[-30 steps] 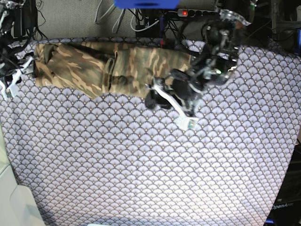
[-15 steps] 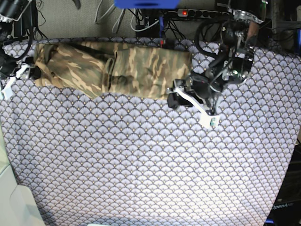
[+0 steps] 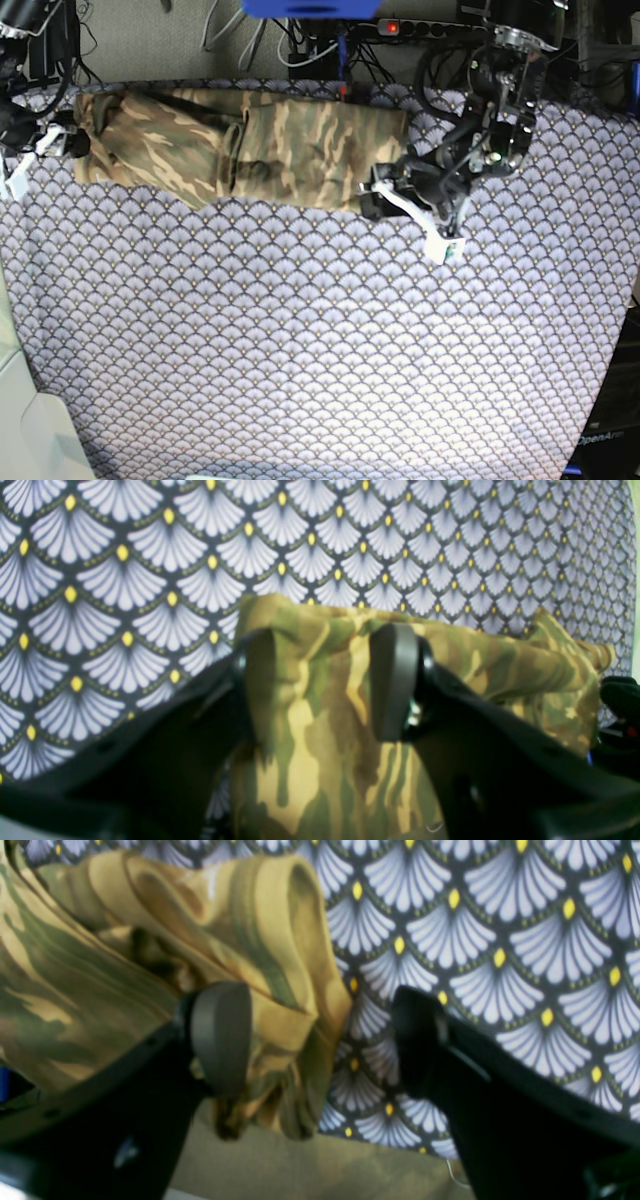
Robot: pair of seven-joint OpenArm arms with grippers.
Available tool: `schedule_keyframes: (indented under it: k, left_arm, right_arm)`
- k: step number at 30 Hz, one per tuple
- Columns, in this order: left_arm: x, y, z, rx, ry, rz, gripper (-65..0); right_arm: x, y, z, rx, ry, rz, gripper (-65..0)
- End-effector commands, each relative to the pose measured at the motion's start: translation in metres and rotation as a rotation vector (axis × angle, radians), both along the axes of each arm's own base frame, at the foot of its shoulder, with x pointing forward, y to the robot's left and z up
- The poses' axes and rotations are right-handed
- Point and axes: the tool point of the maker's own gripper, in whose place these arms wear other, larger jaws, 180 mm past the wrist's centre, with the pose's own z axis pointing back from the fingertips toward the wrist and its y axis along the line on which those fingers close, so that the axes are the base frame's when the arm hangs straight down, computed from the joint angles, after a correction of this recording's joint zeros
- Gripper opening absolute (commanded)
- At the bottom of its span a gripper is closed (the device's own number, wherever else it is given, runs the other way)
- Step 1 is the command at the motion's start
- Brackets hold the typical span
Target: Fold the T-shirt properly
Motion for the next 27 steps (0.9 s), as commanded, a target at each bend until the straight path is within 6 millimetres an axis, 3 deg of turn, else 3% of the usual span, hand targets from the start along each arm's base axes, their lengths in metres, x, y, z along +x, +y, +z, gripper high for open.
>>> schedule_keyframes:
  k: [1,10,22,27]
  left_arm:
    - [0.009,-0.003,0.014,-0.015,-0.049,-0.005,-34.8]
    - [0.007,-0.003,0.013,-0.015,-0.045,-0.005,-34.8]
    - [0.006,-0.004,0.013,-0.016,-0.044,-0.008,-34.8]
    - [0.006,-0.004,0.012,-0.016,-0.042,-0.008,-34.8]
  right_arm:
    - [0.008,-0.007,0.011,-0.018,-0.035,0.003,-19.9]
    - [-0.003,0.008,-0.002,0.023,-0.015,-0.006,-19.9]
    - [-0.009,0.011,-0.004,0.028,0.036,0.014,-19.8]
    - [0.003,0.018,0.015,0.130,-0.056,0.018,-17.9]
